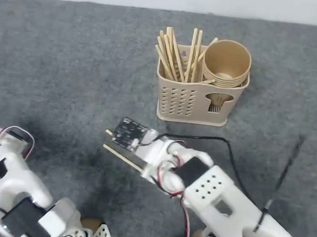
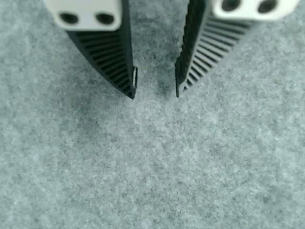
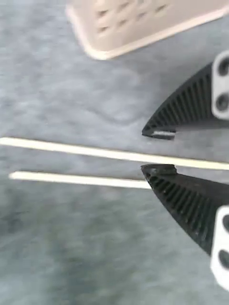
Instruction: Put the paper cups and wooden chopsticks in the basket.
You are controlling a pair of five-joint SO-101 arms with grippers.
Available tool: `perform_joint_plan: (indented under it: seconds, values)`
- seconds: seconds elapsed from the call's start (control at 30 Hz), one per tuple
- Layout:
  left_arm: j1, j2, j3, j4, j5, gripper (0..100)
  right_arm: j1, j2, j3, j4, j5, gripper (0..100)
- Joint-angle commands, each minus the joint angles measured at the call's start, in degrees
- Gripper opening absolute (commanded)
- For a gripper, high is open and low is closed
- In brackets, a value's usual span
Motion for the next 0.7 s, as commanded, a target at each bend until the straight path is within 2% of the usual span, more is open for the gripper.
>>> perform_joint_plan:
  seconds: [0.0, 0.23, 0.67]
  values:
    - [-0.1, -0.2, -2.5, 0.1, 0.4, 13, -1.9, 6.5, -4.1, -10.2, -3.3, 15.3]
    - [-0.1, -0.2, -2.5, 0.1, 0.4, 13, -2.0, 24.4, -15.5, -18.9, -7.7, 17.7]
    - [0.0, -0.2, -2.5, -0.1, 0.4, 13, -1.5, 52.4, -34.4, -18.9, -7.4, 17.6]
